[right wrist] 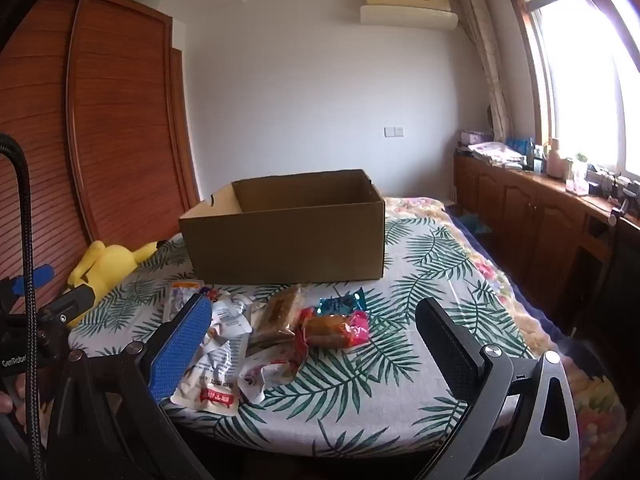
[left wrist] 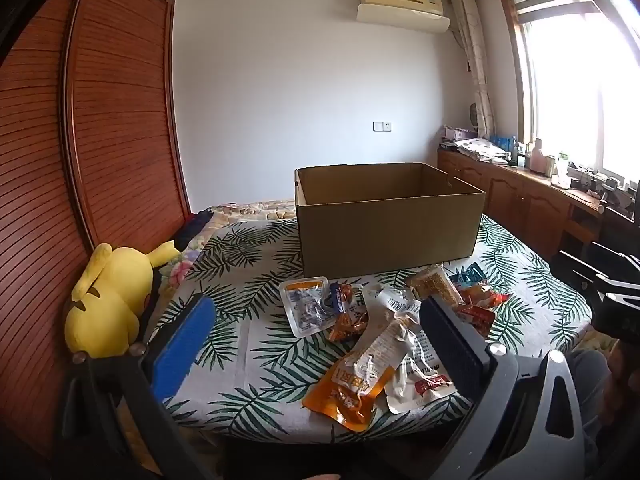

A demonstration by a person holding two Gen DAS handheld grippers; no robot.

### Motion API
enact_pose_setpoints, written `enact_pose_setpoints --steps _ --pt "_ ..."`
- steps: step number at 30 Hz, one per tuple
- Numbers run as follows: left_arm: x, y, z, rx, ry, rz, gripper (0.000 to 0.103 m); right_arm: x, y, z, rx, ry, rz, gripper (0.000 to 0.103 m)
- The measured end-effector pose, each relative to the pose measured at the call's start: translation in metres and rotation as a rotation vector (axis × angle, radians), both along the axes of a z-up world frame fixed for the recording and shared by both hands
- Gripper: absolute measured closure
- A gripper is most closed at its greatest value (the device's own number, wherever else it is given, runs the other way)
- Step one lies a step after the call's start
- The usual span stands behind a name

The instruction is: Organize snacks

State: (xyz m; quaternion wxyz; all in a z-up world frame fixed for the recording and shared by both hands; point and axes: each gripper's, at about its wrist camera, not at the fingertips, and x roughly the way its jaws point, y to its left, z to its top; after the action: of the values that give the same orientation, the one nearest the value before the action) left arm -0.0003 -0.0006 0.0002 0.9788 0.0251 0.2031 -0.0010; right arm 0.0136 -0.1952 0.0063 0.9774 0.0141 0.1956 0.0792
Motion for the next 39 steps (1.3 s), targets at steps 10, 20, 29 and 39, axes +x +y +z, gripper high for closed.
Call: enact_pose_setpoints --steps 10,20,29,39 --pt "0.0004 0.0009 -0.0001 -0.009 0.001 -0.002 0.000 0.0006 0.0006 -0.0008 -0.005 0.016 -0.002 0.000" --pt "-0.0018 0.0044 0.0017 -0.011 -0.001 0.000 0.000 -0.0001 -0.0002 -0.0003 -0.006 0.014 -0.002 0.000" --pt "-0.0012 0.0054 0.0028 -0.011 -0.002 0.000 0.000 -0.0001 -0.0003 -0.0003 -0.007 0.014 -0.002 0.000" --pt "0.0011 0.0017 0.0012 -0.010 -0.002 -0.002 0.000 -0.0001 -0.0011 0.0007 -0.007 0.012 -0.004 0.000"
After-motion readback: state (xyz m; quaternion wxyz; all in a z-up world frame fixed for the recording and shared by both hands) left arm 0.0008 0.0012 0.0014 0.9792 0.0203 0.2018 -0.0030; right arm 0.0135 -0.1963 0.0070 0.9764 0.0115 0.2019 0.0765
